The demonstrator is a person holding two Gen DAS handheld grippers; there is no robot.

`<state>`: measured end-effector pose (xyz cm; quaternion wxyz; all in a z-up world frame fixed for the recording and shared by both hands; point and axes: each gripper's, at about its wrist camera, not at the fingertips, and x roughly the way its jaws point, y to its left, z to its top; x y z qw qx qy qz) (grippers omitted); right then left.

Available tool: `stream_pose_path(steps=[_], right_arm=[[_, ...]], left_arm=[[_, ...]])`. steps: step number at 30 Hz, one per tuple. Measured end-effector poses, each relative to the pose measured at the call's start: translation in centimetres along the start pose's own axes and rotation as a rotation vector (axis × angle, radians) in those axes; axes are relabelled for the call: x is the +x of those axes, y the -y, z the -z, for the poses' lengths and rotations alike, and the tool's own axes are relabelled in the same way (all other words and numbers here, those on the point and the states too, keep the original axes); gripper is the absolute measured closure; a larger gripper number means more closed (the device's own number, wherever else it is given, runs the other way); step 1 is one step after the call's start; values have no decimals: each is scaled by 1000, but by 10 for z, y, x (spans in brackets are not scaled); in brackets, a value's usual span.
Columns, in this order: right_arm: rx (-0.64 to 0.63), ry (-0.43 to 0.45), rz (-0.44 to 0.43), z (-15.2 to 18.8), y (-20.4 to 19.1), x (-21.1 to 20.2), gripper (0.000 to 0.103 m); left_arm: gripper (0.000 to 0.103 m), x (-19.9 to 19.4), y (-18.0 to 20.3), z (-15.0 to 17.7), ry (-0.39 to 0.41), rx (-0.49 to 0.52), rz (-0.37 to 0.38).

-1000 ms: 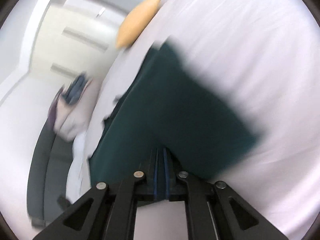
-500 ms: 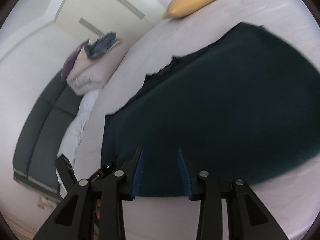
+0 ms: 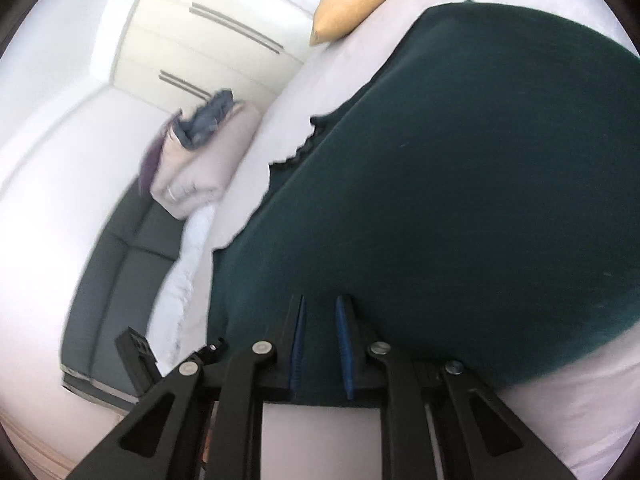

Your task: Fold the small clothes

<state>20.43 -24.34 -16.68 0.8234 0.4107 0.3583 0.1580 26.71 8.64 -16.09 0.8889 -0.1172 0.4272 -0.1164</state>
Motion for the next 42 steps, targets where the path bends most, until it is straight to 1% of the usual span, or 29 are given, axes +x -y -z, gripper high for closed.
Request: stream_pose_path(steps=[1,3,4,5,6,7,8,9,10,11,12,13,15,21,30,32,33,35,36,38,40,41,42], right_arm=[[6,13,-18,1,3,-2,87],[10,27,-36,2,6,-5,86],[8,29,-39,3,6,-6,86],[3,29,-43,3,5,-7,84],[-1,29,-47,3,5,-7,79],[-10,31,-52,4,3,-7,77],[-25,31,-54,4,-1,-8,69],[-38,31,-54,4,-4,-7,61],[-58,30,-54,5,-8,-6,57],[-73,29,-54,5,-12,-6,50],[-88,28,-52,6,-15,-5,46],[-101,29,-46,6,-18,-4,45],[-105,28,-40,6,-18,-3,45],[-101,32,-44,6,-16,-4,45],[-99,33,-55,4,-13,-3,45],[-99,34,-56,4,-13,-2,45],[-99,35,-57,4,-13,-1,45],[-98,34,-57,4,-12,-1,45],[-98,34,-58,4,-13,-1,45],[-96,35,-61,4,-12,-1,45],[-93,35,-66,4,-11,-1,45],[-91,36,-68,4,-11,-1,46],[-89,36,-71,3,-10,0,46]], left_arm=[[95,-2,4,-1,-5,16,-23],[95,-8,15,-3,-15,55,-97],[95,-15,20,-3,-7,70,-155],[95,-22,22,-3,-1,73,-200],[94,-28,22,-3,4,70,-227],[87,-35,20,-3,12,64,-252],[78,-42,17,-2,24,68,-294],[48,-46,15,-2,29,77,-336],[24,-52,13,-3,43,92,-402],[23,-56,13,-4,60,104,-442],[23,-60,12,-5,69,118,-471],[23,-60,12,-8,61,140,-497],[23,-56,10,-12,37,151,-488],[23,-48,3,-9,-7,173,-498],[23,-24,-8,-9,-55,139,-463],[23,-20,-11,-11,-68,116,-422],[24,-18,-11,-12,-78,95,-387],[24,-8,-21,-14,-131,2,-251],[24,-5,-25,-15,-148,-37,-208],[25,-2,-30,-19,-157,-65,-162],[26,0,-38,-22,-177,-111,-77],[27,0,-46,-26,-185,-151,-16],[32,1,-51,-28,-192,-170,9]])
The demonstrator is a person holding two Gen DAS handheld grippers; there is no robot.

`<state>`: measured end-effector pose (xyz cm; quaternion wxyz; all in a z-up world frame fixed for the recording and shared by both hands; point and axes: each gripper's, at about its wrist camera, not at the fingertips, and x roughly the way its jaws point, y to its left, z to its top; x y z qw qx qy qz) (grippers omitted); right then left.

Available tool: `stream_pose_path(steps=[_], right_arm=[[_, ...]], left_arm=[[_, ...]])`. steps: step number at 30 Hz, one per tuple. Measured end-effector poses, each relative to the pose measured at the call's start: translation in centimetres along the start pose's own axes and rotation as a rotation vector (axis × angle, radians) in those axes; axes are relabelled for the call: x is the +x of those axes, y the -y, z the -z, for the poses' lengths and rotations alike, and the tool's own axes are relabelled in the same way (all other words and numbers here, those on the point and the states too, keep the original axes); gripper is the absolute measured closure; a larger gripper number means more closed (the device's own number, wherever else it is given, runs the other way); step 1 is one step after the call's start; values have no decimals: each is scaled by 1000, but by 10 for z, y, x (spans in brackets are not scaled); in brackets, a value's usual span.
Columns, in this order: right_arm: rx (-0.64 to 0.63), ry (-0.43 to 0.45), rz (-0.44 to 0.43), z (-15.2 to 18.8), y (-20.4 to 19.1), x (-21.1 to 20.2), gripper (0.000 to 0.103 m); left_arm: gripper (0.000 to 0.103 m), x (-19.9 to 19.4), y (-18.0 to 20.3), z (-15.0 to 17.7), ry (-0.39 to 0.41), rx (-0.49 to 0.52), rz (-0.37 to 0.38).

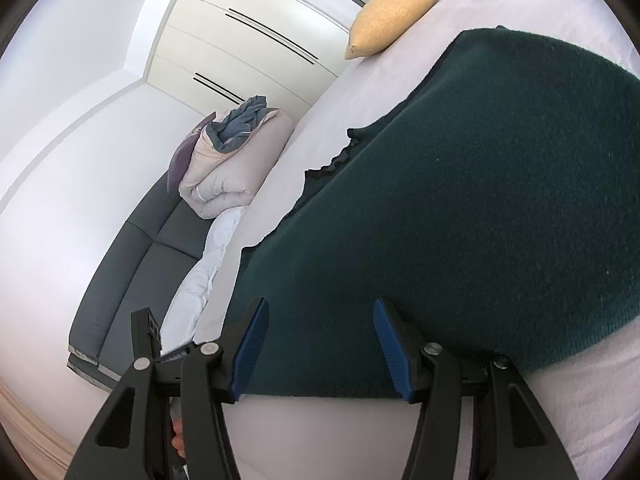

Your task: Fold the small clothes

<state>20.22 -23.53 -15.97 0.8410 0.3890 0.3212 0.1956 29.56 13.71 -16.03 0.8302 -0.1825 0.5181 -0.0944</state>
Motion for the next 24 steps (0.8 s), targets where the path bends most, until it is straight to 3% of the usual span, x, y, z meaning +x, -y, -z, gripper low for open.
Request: stream_pose_path(steps=[1,4,9,13,16,21,23,24], right_arm=[[3,1,-4,0,1,0,46],[10,2,-11,-1,3,0,47],[14,2,-13,-1,4,0,48],[12,1,-10,-1,3,1,49],[14,-1,-10,-1,3,0,49],[26,-37,4,-3,-2,2,49],[34,-56,4,-6,-7,3,48],[33,-66,-1,-8,-11,4,48]], left_arm=[[37,1,-4,-3,-20,-22,38],[40,8,-15,-15,-110,-62,170],[40,14,-26,-26,-188,-68,275],[40,19,-41,-23,-231,-154,425],[42,22,-40,-23,-246,-163,460],[56,29,-30,-15,-281,-188,539],[72,34,-34,-11,-283,-229,556],[74,37,-37,-10,-280,-256,569]])
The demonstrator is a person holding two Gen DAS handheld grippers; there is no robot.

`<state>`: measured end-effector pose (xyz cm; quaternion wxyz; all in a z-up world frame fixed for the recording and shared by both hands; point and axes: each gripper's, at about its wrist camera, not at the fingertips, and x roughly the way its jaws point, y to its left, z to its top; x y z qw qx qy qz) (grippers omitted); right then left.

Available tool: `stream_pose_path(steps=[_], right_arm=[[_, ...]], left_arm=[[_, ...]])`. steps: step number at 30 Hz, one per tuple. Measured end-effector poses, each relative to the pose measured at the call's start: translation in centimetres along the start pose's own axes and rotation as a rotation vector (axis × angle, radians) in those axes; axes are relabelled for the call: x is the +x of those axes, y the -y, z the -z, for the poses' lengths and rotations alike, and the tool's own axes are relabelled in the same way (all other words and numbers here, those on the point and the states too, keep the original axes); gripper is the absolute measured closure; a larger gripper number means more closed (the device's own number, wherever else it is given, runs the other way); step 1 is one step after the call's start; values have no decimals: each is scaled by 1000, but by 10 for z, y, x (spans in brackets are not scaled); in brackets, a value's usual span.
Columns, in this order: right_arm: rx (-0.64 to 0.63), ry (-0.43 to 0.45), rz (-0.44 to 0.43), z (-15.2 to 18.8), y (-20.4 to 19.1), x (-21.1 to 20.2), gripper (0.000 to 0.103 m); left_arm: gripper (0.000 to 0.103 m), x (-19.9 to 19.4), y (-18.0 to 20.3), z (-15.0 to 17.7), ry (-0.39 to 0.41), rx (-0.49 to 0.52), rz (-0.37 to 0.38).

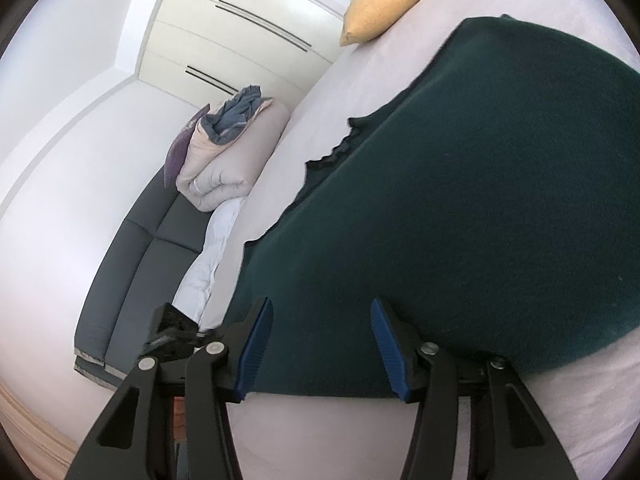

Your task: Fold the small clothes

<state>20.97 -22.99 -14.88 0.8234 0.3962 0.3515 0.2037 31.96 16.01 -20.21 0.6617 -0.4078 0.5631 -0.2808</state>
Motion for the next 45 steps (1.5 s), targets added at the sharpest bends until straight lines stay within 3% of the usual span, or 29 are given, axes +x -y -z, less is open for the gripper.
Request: stream_pose_path(steps=[4,9,13,15,21,25,28,33,35,43,44,45], right_arm=[[-83,-64,-2,-14,-38,17,48],[-184,-168,5,-32,-82,69,48],[-206,-259,71,-43,-89,120,47],[-161,-332,168,-42,-65,147,45],[-46,-321,25,-57,-42,124,44],[36,-215,-64,-96,-18,72,39],[118,-164,-125,-124,10,42,35],[181,-162,-104,-138,51,19,30],[196,-178,-103,-134,62,19,31],[161,-215,-94,-149,47,46,32],[136,-225,-65,-152,43,53,37],[109,-234,-41,-154,39,57,49]], left_arm=[[86,-3,-7,6,35,-26,40],[89,-17,-12,10,123,-74,113],[90,-24,-7,15,169,-85,104],[90,-25,9,14,191,-49,63],[90,-13,95,6,216,158,-86],[90,47,175,10,188,365,-215],[90,127,216,22,119,499,-312],[90,214,220,51,51,588,-416],[90,222,227,65,90,663,-479],[89,223,239,87,130,771,-585],[89,225,239,91,133,783,-593],[88,225,239,94,135,794,-600]])
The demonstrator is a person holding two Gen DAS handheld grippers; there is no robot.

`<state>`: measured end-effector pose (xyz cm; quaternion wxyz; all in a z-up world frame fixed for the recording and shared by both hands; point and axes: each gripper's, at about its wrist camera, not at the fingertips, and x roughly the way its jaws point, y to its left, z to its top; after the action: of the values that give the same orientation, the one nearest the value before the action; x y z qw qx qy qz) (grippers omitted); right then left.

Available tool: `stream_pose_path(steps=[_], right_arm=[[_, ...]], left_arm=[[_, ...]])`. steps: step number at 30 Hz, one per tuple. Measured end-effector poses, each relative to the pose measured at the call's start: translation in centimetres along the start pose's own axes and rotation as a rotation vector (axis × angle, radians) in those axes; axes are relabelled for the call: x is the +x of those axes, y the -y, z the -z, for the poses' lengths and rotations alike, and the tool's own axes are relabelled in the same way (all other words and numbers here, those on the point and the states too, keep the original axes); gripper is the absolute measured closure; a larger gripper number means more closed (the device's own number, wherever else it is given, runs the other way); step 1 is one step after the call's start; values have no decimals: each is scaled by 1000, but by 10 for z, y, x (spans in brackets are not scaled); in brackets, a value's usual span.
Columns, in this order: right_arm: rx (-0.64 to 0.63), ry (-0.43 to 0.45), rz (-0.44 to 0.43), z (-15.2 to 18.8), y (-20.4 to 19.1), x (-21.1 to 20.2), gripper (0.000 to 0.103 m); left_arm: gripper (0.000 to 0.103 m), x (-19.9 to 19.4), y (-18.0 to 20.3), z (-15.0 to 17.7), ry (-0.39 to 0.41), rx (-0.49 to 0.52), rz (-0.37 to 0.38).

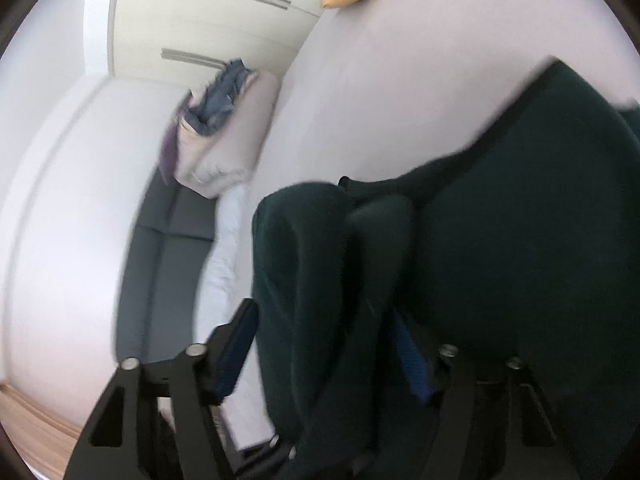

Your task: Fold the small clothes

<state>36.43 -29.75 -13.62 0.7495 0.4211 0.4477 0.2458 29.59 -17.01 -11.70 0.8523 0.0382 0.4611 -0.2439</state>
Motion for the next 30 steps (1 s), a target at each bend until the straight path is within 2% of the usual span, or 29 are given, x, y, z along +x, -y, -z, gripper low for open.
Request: stream_pose_path(steps=[3,7,12,14,18,21,24,27,29,30], right_arm=[[-57,-42,122,-5,-8,12,67],[-85,-43,191,-3,-6,-2,68],[-165,-43,257,0,-7,-24,88],[-170,-25,263,-4,-6,-35,89],[-155,6,260,-18,4,-52,90],[-133,13,252,-34,19,-69,90],[-141,7,286,-46,29,-84,90],[-124,-5,317,-57,45,-88,90],[-98,-28,309,-59,59,-85,90],[-90,-24,302,-59,64,-86,90]], left_arm=[[88,-2,1,0,3,-14,9],[88,0,-9,-6,1,-19,20],[88,-5,-15,-10,-11,-24,55],[88,-11,-14,-16,-12,-18,69],[88,-12,12,-33,-12,20,95],[88,-5,31,-46,-8,43,117],[87,6,39,-57,-14,30,166],[78,11,37,-58,-28,-3,203],[61,5,31,-55,-47,-11,239],[43,1,26,-53,-61,-9,263]])
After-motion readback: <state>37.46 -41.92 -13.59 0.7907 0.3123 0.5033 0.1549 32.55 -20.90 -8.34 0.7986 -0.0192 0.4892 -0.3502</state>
